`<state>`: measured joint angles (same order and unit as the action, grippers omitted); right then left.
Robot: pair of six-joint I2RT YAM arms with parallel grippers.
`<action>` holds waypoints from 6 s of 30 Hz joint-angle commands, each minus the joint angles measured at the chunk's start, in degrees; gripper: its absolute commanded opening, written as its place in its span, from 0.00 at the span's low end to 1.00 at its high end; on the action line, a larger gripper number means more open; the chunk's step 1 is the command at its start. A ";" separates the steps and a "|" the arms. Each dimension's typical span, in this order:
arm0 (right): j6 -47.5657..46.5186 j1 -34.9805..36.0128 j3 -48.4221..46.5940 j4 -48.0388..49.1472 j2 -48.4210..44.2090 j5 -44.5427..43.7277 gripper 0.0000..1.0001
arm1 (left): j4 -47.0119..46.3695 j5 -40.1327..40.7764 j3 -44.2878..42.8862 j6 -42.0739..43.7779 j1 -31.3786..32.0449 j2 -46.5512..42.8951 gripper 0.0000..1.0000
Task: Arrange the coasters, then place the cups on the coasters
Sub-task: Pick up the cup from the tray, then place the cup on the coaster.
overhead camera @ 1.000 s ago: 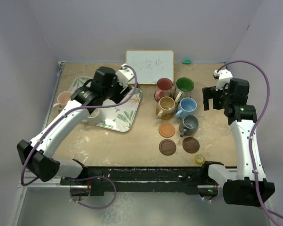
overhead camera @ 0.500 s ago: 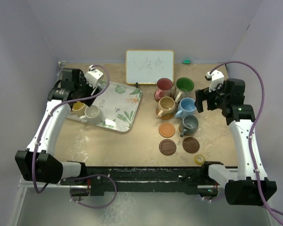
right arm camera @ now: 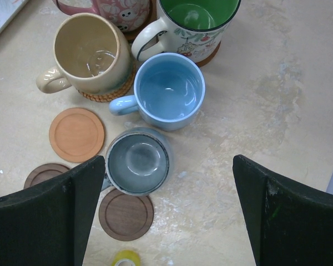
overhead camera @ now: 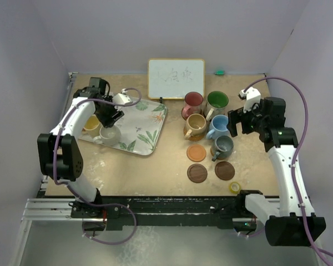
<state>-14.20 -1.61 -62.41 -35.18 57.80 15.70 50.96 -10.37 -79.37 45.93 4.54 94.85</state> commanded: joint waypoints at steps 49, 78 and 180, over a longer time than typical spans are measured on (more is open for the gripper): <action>0.64 0.09 -2.15 1.27 0.74 0.75 0.98 | -11.67 3.86 2.30 -17.64 2.36 0.04 0.03; -0.07 0.11 -0.08 2.34 0.29 -0.87 0.98 | -11.21 12.78 1.46 -28.98 8.77 4.17 0.34; 9.28 -4.99 0.70 5.37 -0.75 -7.94 1.00 | -14.76 17.76 -28.18 -35.89 54.35 23.62 0.03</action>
<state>-4.14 -6.42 -61.34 -30.37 58.70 8.60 38.65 4.80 -102.83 12.43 58.89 118.58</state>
